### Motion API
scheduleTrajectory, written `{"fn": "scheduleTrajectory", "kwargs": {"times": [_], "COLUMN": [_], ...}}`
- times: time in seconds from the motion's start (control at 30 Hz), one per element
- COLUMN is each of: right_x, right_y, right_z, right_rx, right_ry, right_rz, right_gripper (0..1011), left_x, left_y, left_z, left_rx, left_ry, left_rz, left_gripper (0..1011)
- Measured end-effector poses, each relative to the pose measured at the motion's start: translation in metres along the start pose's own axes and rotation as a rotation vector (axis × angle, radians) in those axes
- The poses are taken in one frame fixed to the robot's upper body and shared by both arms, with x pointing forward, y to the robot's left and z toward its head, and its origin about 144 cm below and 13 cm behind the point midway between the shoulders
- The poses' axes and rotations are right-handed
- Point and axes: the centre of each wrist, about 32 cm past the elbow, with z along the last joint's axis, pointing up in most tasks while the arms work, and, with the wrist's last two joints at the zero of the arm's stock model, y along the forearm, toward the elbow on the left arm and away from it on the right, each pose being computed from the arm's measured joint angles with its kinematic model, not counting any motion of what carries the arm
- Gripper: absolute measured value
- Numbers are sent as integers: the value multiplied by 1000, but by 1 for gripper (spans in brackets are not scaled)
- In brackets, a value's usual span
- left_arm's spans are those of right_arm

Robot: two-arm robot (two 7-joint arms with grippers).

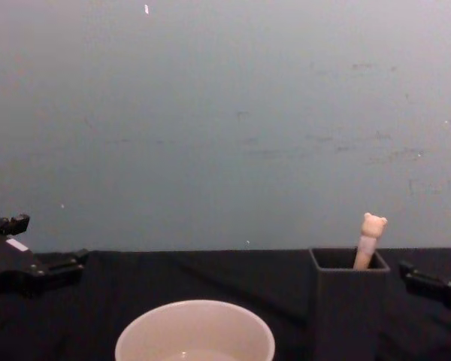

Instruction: Pick up the stirring spoon with one hand, stir inside the cup, then place it back in its original position.

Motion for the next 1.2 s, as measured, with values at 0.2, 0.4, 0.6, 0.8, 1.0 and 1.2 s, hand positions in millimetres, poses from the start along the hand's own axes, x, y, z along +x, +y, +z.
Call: {"fn": "scheduleTrajectory", "kwargs": {"times": [0.2, 0.4, 0.6, 0.8, 1.0, 1.2], "right_x": [1, 0, 0, 0, 0, 0], "right_y": [3, 2, 2, 2, 2, 2], "right_z": [-3, -3, -2, -2, -2, -2], "right_rx": [-19, -18, -16, -16, -15, -15], "right_ry": [-5, -6, -7, -7, -7, -7], "right_rz": [-4, -4, -3, -3, -3, -4], "right_gripper": [1003, 1003, 1003, 1003, 1002, 1003], "left_x": [0, 0, 0, 0, 0, 0], "left_y": [0, 0, 0, 0, 0, 0], "left_z": [0, 0, 0, 0, 0, 0], "left_rx": [0, 0, 0, 0, 0, 0], "left_ry": [0, 0, 0, 0, 0, 0], "left_rz": [0, 0, 0, 0, 0, 0], "left_gripper": [1001, 1001, 1001, 1001, 1001, 1001]}}
